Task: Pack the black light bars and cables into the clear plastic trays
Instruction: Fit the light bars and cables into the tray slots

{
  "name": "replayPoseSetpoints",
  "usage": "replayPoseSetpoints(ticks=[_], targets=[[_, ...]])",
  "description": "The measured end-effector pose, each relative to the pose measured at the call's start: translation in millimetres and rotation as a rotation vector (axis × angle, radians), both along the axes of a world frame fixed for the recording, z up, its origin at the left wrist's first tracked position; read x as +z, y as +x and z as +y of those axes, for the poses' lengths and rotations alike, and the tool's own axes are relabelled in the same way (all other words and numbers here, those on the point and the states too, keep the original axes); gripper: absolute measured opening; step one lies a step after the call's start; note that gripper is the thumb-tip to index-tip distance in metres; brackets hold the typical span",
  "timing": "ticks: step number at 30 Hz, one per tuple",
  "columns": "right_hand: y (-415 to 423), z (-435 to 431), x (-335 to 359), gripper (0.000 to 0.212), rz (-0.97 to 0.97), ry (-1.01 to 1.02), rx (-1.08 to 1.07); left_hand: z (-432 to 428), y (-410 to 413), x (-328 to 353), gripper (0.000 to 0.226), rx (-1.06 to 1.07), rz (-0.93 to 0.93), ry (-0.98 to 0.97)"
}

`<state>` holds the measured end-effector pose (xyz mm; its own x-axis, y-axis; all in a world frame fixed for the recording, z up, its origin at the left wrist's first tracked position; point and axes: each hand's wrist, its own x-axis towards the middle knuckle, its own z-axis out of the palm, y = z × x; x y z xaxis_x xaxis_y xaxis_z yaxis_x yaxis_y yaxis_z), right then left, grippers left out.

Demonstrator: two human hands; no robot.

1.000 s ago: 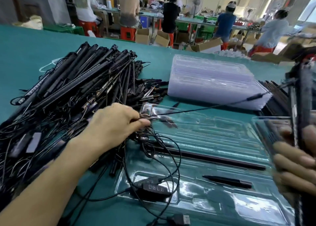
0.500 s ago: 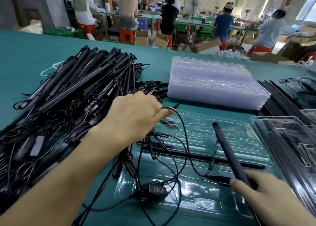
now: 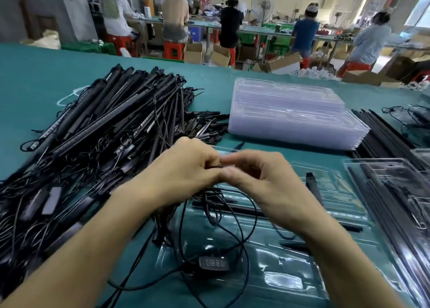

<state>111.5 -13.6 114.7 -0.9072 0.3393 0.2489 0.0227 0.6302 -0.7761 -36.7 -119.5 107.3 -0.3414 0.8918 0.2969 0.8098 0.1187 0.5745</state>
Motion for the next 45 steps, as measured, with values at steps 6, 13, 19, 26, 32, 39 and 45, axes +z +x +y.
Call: replayPoseSetpoints(ticks=[6,13,19,26,32,39,45], targets=[[-8,25,-16,0.022,0.056,-0.100,-0.155,-26,-16,-21,0.040,-0.040,-0.205,0.059],[-9,26,-28,0.026,0.131,-0.484,-0.235,-38,-29,-33,0.047,0.230,-0.319,0.068],[-11,23,-24,0.032,0.191,-0.613,-0.113,-43,-22,-30,0.035,-0.123,-0.570,-0.101],[-8,29,-24,0.023,0.138,-0.594,-0.098,-45,-20,-26,0.025,-0.166,-0.678,-0.001],[-11,36,-17,0.020,-0.113,-0.210,-0.068,-43,-21,-24,0.024,-0.051,-0.580,0.105],[-26,28,-17,0.022,-0.162,0.055,0.026,-30,-17,-18,0.026,0.071,-0.566,0.229],[-22,26,-22,0.006,-0.036,-0.069,-0.031,-30,-11,-12,0.034,-0.048,-0.777,0.142]])
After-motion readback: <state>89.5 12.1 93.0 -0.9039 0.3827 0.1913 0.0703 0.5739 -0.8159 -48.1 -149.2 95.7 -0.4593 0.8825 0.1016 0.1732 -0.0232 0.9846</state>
